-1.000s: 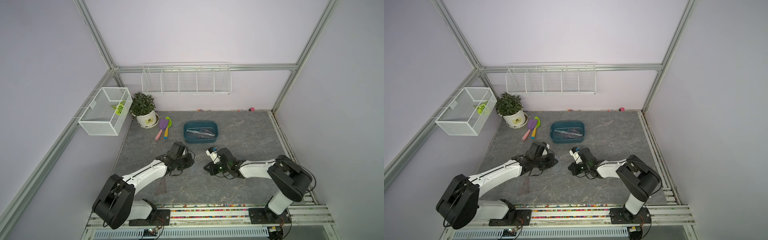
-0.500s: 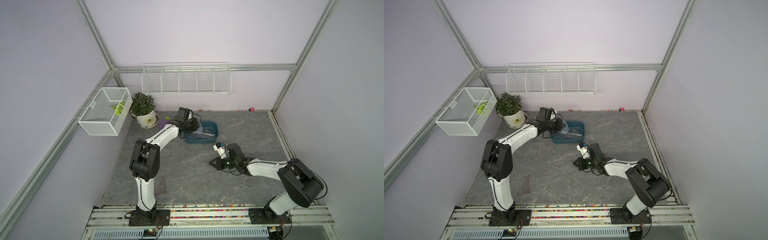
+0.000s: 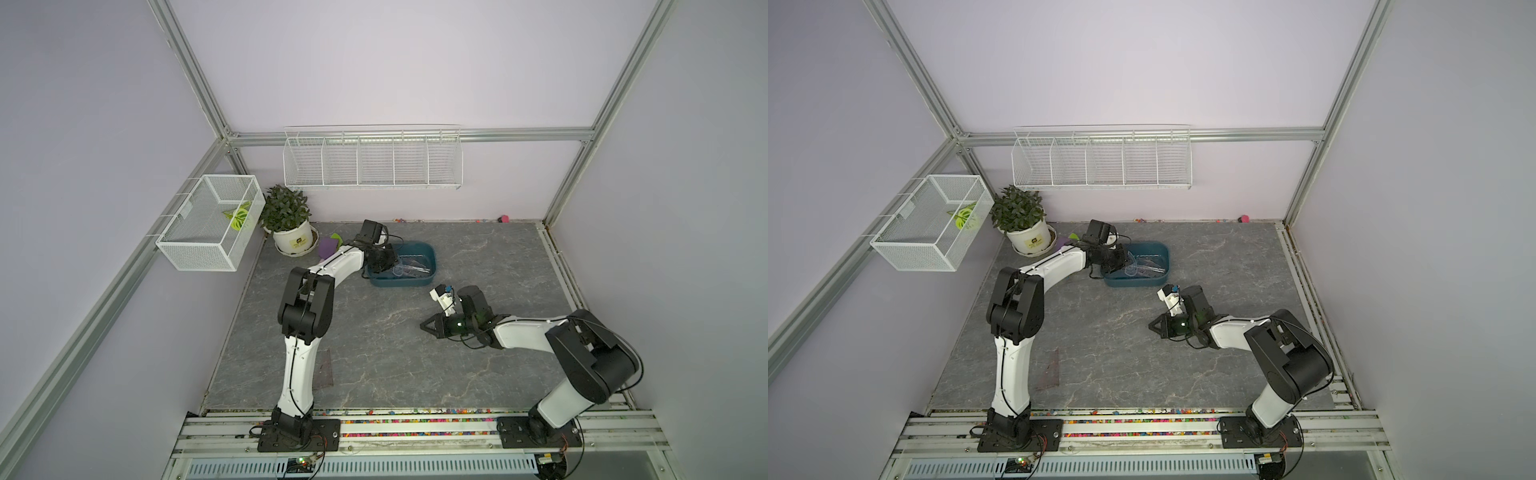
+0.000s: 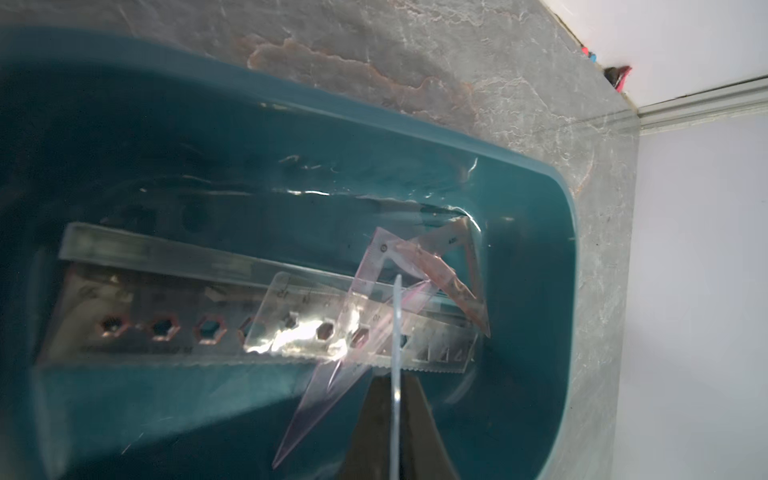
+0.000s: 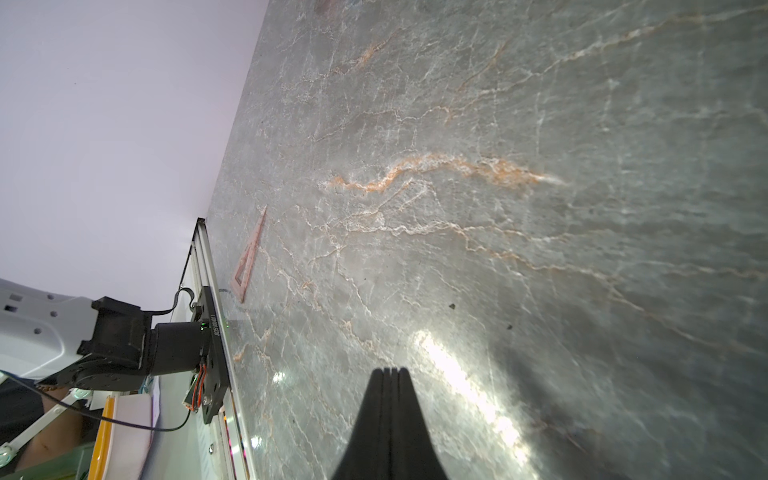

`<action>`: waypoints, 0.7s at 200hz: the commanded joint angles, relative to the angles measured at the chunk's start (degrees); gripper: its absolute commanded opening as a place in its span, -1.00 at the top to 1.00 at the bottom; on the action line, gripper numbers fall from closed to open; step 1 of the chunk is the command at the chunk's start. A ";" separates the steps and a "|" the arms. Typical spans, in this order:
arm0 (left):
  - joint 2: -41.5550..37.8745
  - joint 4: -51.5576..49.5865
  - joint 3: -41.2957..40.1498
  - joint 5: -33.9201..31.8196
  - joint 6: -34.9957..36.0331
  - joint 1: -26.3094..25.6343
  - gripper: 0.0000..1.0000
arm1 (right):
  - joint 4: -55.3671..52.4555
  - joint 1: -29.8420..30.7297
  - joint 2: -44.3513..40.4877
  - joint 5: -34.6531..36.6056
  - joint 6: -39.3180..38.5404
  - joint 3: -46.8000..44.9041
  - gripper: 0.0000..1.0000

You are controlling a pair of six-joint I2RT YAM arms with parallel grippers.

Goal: Put the scattered rulers into the storage box
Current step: Place the ruler in the storage box, then move the ruler to the center of the board.

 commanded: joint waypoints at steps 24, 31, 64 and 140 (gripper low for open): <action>-2.06 -2.64 2.31 -2.35 2.07 -0.06 -0.02 | 1.17 -0.67 -0.02 -0.88 0.03 -0.81 0.84; -3.16 -3.10 1.93 -2.84 2.37 -0.03 -0.09 | 1.00 -0.70 -0.25 -0.83 0.00 -0.81 0.83; -13.41 -4.48 -6.20 -8.07 2.49 0.00 -0.23 | 0.17 -0.31 -1.80 -0.56 -0.09 -0.92 0.80; -47.83 -9.06 -54.43 -25.16 -20.01 0.75 -0.20 | -9.35 13.78 -4.34 6.68 -5.82 6.34 0.72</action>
